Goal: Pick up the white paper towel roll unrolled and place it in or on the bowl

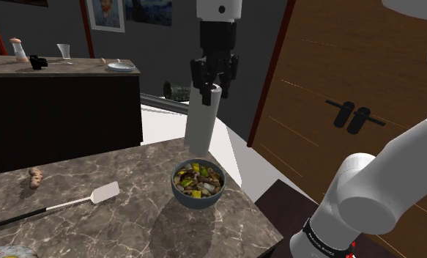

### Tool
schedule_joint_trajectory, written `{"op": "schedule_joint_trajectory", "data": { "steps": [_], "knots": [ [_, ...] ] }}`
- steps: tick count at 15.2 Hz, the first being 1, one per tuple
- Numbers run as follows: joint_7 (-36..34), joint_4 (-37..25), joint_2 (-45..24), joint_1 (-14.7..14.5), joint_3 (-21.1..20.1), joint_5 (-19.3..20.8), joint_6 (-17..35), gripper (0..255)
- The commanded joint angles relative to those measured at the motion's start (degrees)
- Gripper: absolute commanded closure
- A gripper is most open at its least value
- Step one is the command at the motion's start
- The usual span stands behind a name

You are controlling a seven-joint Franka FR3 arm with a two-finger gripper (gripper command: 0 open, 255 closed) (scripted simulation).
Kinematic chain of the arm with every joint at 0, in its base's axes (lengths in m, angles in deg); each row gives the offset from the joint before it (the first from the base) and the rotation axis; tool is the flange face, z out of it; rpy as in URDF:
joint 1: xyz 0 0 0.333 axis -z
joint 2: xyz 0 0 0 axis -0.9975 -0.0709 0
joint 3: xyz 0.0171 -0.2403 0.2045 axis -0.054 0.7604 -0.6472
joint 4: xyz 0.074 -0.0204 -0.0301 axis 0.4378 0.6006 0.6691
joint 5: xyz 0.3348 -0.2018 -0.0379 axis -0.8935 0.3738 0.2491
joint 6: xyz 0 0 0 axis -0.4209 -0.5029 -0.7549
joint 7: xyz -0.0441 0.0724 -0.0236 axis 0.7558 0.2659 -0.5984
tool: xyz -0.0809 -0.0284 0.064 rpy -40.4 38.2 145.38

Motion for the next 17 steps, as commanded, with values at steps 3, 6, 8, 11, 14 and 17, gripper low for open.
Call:
{"op": "schedule_joint_trajectory", "data": {
  "steps": [3,6,8,11,14,17],
  "knots": [
    [0.16,4.12,0.98,-0.15,-0.04,-0.28,3.2,255],
    [0.25,6.92,1.5,-0.25,-0.11,-0.46,5.49,255],
    [0.3,8.72,1.78,-0.32,-0.18,-0.57,7.02,255],
    [0.35,11.32,2.11,-0.42,-0.29,-0.72,9.31,255],
    [0.38,13.56,2.31,-0.5,-0.42,-0.85,11.35,255],
    [0.38,13.55,2.3,-0.5,-0.42,-0.84,11.35,255]
  ]
}}
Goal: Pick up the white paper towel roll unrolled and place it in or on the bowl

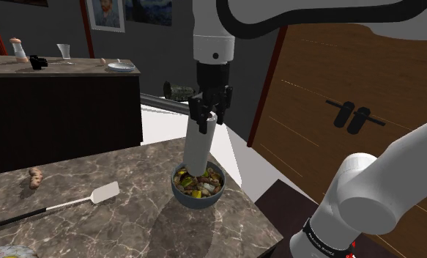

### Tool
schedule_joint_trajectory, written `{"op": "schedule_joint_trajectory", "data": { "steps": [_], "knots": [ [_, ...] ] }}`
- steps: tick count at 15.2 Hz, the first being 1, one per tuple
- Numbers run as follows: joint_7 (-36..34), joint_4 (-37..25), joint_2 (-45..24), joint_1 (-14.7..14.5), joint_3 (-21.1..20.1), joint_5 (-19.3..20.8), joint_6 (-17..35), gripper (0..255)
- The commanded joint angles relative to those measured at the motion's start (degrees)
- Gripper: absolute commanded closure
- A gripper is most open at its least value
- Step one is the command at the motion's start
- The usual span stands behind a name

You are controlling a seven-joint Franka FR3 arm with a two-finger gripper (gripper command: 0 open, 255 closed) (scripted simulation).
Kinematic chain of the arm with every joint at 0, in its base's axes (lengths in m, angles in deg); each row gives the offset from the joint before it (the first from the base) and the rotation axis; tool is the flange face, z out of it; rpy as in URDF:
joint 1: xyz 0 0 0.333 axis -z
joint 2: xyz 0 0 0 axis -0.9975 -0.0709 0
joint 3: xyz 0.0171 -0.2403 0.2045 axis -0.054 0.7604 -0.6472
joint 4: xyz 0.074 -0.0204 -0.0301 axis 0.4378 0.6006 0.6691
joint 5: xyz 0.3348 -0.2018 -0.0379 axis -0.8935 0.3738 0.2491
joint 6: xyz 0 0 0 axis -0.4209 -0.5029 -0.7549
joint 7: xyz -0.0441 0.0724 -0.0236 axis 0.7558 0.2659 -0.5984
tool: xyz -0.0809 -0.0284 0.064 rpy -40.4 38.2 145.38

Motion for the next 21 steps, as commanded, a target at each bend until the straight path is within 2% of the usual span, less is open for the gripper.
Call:
{"op": "schedule_joint_trajectory", "data": {
  "steps": [1,4,5,10,14,21],
  "knots": [
    [-0.01,0.06,0.0,-0.01,-0.01,-0.01,0.08,255],
    [-0.01,0.06,0.0,-0.01,-0.01,-0.01,0.08,255],
    [-0.01,0.06,0.0,-0.01,-0.01,-0.01,0.08,0],
    [-0.01,0.06,0.0,-0.01,-0.01,-0.01,0.08,0],
    [-0.53,-9.04,-2.05,0.34,0.05,0.64,-7.02,0],
    [-0.53,-9.04,-2.05,0.33,0.05,0.64,-7.02,0]
  ]
}}
